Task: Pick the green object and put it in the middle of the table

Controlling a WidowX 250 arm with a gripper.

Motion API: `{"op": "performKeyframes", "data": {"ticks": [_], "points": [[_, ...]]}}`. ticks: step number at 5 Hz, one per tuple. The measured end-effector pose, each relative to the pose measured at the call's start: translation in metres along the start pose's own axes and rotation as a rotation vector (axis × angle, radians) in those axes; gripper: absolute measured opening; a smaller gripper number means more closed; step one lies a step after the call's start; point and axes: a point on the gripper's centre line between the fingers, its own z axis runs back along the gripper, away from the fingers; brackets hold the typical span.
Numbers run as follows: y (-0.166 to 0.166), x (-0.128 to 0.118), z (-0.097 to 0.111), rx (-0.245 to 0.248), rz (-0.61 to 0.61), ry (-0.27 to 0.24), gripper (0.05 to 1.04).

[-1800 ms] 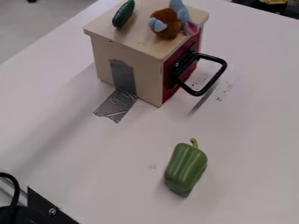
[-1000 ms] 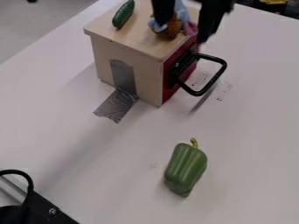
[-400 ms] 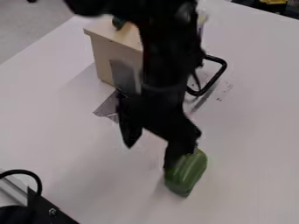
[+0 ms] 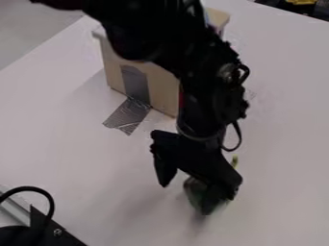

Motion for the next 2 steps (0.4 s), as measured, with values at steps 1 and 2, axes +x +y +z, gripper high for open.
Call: {"op": "performKeyframes", "data": {"ticks": [1,2], "points": [[-0.0092,0.0091,-0.0004,0.003,-0.001,-0.011,1.0],[-0.007,0.0175,-0.0076,0.019,0.001,-0.002,1.0]]}}
